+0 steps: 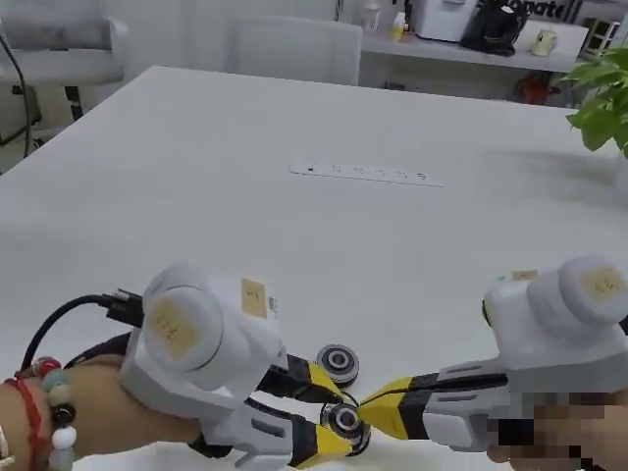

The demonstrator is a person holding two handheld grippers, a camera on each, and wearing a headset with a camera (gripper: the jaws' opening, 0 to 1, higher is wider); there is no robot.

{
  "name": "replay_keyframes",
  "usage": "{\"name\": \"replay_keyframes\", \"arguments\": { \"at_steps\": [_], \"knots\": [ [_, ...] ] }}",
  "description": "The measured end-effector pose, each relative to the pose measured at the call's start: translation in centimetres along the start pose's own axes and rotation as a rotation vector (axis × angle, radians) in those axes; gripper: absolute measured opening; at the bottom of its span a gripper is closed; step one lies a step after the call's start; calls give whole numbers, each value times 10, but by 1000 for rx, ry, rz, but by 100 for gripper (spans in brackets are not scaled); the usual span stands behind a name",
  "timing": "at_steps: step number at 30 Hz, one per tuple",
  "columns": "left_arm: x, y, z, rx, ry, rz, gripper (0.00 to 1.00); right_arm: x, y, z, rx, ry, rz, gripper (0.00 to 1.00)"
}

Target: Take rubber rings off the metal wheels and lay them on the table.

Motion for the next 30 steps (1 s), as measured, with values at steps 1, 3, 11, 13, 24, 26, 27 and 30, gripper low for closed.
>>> {"name": "replay_keyframes", "arguments": {
  "at_steps": [1, 3, 11, 13, 24, 26, 27, 30],
  "knots": [
    [-3, -5, 0, -9, 14, 3, 28, -1, -1, 0, -1, 3, 5, 0],
    [-9, -15, -2, -6, 15, 23, 34, -3, -3, 1, 1, 10, 20, 0],
    [-14, -53, -9, -46, 21, 61, 52, -8, -6, 1, 1, 21, 50, 0],
    [-8, -64, -11, -69, 16, 55, 57, -9, -7, 0, -2, 16, 57, 0],
    [20, -118, -6, -216, -119, 85, 75, -13, -5, -10, -25, 8, 62, 0],
    [26, -126, -3, -241, -153, 96, 76, -14, -3, -13, -34, -2, 60, 0],
    [29, -128, -2, -255, -167, 101, 76, -15, -2, -15, -37, -7, 60, 0],
    [41, -130, 3, -284, -231, 118, 76, -17, 0, -19, -42, -26, 60, 0]
  ]
}}
Point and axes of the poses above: the centre of the closed fingertips' face, and the gripper's own axes: y roughly forward along the fingers, z roughly to its right, x roughly out of its underside, the point moved 7 cm from there along -y, roughly backward along the fingers, and after that the axes turned 10 degrees about -z, right-handed, at the moved point
